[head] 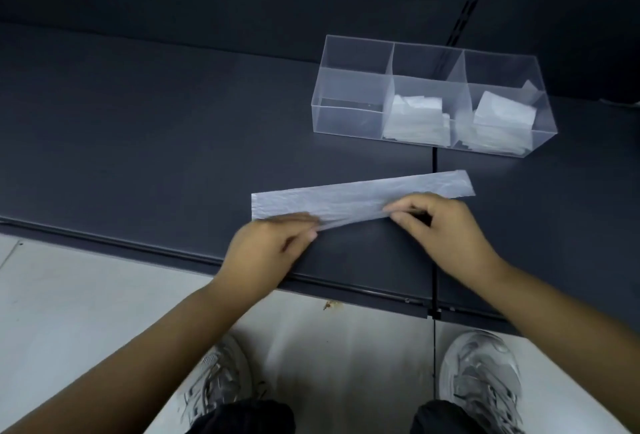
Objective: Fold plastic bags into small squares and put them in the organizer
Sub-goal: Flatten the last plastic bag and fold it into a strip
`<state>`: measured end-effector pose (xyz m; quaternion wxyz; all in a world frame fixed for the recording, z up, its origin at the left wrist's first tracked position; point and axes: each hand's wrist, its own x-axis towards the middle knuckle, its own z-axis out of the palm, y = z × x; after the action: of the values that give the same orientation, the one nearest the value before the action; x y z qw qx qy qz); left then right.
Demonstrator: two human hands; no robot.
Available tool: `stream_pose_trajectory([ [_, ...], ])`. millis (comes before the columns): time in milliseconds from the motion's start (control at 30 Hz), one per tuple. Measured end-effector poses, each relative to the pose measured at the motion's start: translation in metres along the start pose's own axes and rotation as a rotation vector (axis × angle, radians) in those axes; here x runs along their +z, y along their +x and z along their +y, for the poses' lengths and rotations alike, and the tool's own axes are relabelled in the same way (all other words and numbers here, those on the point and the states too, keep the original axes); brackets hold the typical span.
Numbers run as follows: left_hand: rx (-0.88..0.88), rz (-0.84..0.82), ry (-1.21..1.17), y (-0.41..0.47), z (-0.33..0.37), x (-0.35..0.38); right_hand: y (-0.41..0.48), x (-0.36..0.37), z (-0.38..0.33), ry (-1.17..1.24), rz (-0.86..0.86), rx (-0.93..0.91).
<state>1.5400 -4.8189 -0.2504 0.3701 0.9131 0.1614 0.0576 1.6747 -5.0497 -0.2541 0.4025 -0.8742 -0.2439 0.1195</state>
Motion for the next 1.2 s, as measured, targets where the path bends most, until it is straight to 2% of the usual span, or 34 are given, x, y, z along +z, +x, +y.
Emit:
stream_pose_trajectory([
  [67, -0.445, 0.012, -0.385, 0.015, -0.016, -0.027, 0.018, -0.003, 0.002, 0.147, -0.003, 0.239],
  [133, -0.553, 0.056, -0.33, 0.021, -0.024, -0.035, 0.029, 0.002, 0.002, 0.118, 0.006, 0.29],
  [200, -0.438, 0.231, -0.012, 0.017, -0.02, -0.025, 0.031, 0.007, 0.0, 0.052, 0.014, 0.289],
  [267, -0.122, 0.385, 0.21, 0.002, -0.005, -0.01, 0.033, 0.007, -0.001, 0.002, 0.021, 0.281],
  [300, 0.04, 0.356, 0.261, -0.004, 0.002, -0.001, 0.034, 0.006, -0.001, -0.015, 0.023, 0.278],
  [367, 0.232, 0.101, 0.357, -0.014, 0.012, 0.021, 0.037, 0.006, -0.003, -0.047, 0.022, 0.271],
  [400, 0.239, -0.033, 0.438, -0.018, 0.015, 0.031, 0.036, 0.007, -0.003, -0.069, 0.021, 0.271],
  [467, 0.179, -0.19, 0.631, -0.022, 0.012, 0.044, 0.035, 0.008, -0.005, -0.108, 0.013, 0.272],
  [567, 0.151, -0.22, 0.735, -0.022, 0.002, 0.049, 0.03, 0.009, -0.014, -0.236, 0.026, 0.247],
  [600, 0.15, -0.22, 0.738, -0.022, 0.002, 0.049, 0.025, 0.012, -0.018, -0.334, 0.089, 0.167],
  [667, 0.145, -0.223, 0.732, -0.022, 0.004, 0.049, 0.014, 0.023, -0.031, -0.462, 0.177, -0.122],
  [700, 0.149, -0.217, 0.724, -0.022, 0.005, 0.049, 0.009, 0.031, -0.039, -0.459, 0.125, -0.262],
  [767, 0.162, -0.231, 0.734, -0.022, 0.004, 0.049, -0.001, 0.05, -0.048, -0.436, -0.174, -0.424],
  [800, 0.17, -0.238, 0.743, -0.022, 0.004, 0.049, -0.005, 0.058, -0.047, -0.473, -0.317, -0.434],
  [867, 0.18, -0.23, 0.748, -0.022, 0.002, 0.049, -0.006, 0.062, -0.034, -0.596, -0.431, -0.381],
  [1033, 0.16, -0.217, 0.731, -0.022, 0.004, 0.048, 0.002, 0.02, 0.012, -0.79, -0.385, -0.219],
  [1200, 0.155, -0.216, 0.731, -0.021, 0.002, 0.048, -0.003, -0.031, 0.052, -0.81, -0.32, -0.054],
])
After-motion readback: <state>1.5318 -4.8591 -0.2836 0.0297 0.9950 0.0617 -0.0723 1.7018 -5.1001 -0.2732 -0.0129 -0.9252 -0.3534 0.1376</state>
